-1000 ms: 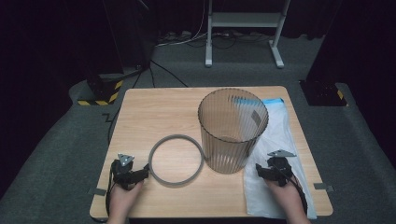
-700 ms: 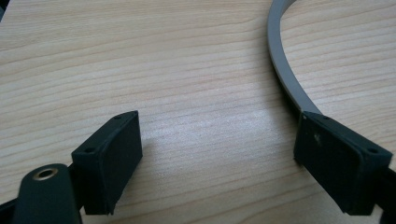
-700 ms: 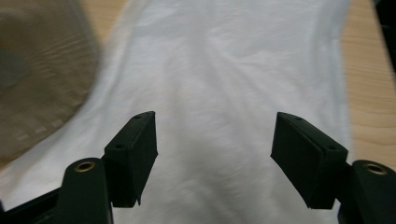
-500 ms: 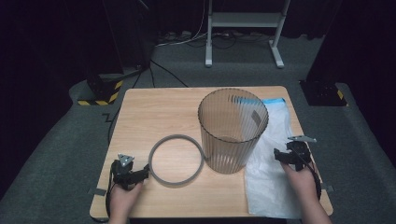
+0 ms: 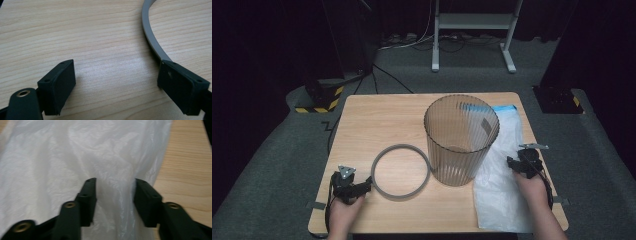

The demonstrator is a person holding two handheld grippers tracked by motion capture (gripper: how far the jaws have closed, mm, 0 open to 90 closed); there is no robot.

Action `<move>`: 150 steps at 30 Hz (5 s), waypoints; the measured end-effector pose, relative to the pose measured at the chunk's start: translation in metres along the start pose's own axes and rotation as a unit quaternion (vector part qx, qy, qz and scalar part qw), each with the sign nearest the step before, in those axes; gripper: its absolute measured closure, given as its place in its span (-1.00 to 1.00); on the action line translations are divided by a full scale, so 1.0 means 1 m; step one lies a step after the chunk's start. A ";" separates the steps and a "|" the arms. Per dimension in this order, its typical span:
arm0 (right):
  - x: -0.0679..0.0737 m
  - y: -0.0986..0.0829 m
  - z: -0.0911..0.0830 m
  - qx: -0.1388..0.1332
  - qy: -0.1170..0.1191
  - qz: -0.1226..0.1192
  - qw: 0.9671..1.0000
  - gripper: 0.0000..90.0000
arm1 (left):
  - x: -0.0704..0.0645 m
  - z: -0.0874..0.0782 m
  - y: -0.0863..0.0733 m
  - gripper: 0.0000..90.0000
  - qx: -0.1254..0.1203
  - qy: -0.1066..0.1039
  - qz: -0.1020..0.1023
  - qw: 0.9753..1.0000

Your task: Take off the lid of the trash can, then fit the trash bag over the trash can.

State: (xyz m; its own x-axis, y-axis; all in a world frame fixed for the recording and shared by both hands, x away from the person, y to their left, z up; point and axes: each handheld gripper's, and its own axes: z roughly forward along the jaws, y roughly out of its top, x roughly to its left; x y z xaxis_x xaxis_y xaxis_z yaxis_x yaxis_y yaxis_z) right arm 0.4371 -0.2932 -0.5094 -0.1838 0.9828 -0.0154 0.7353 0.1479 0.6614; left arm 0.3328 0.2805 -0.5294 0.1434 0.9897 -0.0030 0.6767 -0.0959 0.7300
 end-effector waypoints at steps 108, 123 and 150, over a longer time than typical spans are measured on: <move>0.155 0.098 -0.235 -0.501 0.197 -0.060 0.841 0.99 | -0.134 -0.111 0.162 -0.80 -0.364 -0.200 0.075 0.907; 0.245 0.120 -0.244 -0.493 0.284 -0.127 0.813 0.98 | -0.088 -0.134 0.161 -0.82 -0.383 -0.144 0.054 0.911; 0.178 0.104 -0.238 -0.488 0.233 -0.102 0.835 0.98 | -0.144 -0.117 0.204 0.35 -0.417 -0.219 0.119 0.874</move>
State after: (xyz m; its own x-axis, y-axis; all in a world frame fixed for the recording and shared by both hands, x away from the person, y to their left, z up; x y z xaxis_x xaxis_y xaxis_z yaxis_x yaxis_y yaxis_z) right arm 0.3252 -0.1289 -0.2651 -0.6419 0.7645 -0.0593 -0.1824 -0.0771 0.9802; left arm 0.3655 0.1314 -0.3003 0.5947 0.7991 0.0883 -0.1461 -0.0006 0.9893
